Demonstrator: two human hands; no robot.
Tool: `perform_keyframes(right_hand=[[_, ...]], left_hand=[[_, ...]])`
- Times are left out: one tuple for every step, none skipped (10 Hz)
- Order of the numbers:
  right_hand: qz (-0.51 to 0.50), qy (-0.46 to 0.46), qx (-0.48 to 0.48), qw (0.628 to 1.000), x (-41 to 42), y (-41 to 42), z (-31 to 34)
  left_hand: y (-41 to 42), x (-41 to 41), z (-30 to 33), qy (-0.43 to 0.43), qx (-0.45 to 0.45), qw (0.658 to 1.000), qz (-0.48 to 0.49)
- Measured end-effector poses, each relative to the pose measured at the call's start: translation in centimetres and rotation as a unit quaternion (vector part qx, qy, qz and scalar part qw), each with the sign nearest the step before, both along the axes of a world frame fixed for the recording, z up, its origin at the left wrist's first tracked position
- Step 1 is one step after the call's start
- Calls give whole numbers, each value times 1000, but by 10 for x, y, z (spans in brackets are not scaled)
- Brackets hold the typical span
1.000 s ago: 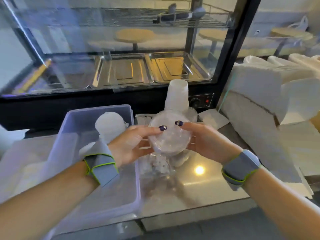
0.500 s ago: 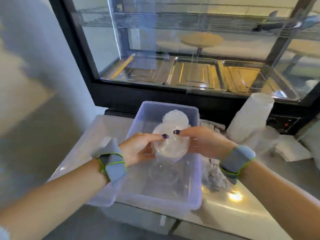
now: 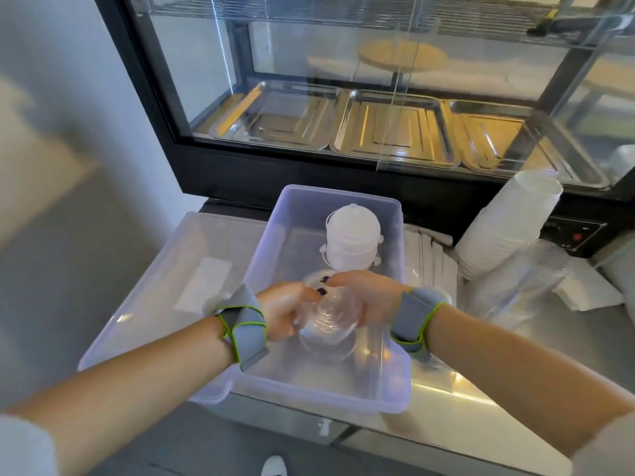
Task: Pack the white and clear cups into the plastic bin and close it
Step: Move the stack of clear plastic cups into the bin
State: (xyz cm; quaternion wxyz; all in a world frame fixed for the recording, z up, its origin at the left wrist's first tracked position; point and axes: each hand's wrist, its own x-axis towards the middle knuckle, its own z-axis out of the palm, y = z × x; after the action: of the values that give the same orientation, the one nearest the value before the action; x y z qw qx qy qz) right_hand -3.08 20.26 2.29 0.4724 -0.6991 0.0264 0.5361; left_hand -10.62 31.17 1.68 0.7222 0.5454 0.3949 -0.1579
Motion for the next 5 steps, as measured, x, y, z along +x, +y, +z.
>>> perform_keyframes(right_hand=[[-9, -2, -8, 1000, -1, -1, -5], [-6, -7, -13, 1000, -2, -3, -8], [-12, -6, -25, 1000, 0, -6, -10], [-30, 5, -30, 999, 1, -9, -13], [-23, 6, -46, 999, -1, -9, -17]], left_hand=[[-1, 1, -12, 17, 16, 1000, -4], [-1, 4, -13, 22, -10, 998, 61], [-3, 2, -8, 23, 15, 999, 17], [-14, 4, -12, 25, -56, 995, 78], [-17, 6, -24, -6, -32, 999, 27]])
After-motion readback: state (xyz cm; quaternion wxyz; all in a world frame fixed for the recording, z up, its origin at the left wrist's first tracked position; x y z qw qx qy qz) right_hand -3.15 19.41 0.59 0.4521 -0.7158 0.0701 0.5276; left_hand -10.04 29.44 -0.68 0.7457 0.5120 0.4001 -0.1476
